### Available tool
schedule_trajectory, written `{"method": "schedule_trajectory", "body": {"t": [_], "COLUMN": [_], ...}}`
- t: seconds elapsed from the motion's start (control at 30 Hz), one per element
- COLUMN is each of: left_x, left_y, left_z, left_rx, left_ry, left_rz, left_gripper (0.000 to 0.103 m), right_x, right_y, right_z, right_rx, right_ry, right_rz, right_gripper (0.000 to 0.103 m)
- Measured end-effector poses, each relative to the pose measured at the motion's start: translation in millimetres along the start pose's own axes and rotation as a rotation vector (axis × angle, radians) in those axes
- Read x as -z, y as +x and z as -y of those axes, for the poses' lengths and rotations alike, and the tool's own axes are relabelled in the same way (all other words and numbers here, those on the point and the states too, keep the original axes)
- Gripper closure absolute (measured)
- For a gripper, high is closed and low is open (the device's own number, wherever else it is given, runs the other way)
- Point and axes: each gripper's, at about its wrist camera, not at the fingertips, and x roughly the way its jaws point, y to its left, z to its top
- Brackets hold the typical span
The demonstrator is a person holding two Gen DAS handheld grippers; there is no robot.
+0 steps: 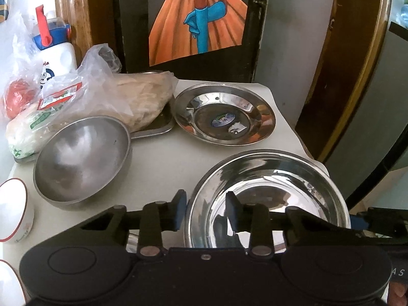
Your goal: Organize plates and bowls
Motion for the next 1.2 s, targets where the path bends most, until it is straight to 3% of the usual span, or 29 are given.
{"method": "schedule_trajectory", "body": {"t": [0.23,0.5,0.73,0.97,1.2], "left_x": [3,5,3,16,52], "left_y": [19,1,-46,-103,-130], "left_z": [0,2,2,-29,-71], "left_rx": [0.009,0.040,0.005,-0.094,-0.212], "left_ry": [-0.044,-0.129,-0.189,-0.288,-0.430], "left_rz": [-0.093,-0.077,0.000,0.065,0.063], "left_gripper": [0.070,0.084,0.084,0.083,0.083], "right_x": [2,-3,-32,-55,-42], "right_y": [-3,-16,-33,-13,26], "right_z": [5,8,-26,-86,-139], "right_rx": [0.020,0.046,-0.003,-0.093,-0.133], "right_ry": [0.017,0.070,-0.026,-0.175,-0.329], "right_rz": [0.001,0.025,0.093,0.079,-0.007], "right_gripper": [0.079,0.087,0.087,0.087,0.087]}}
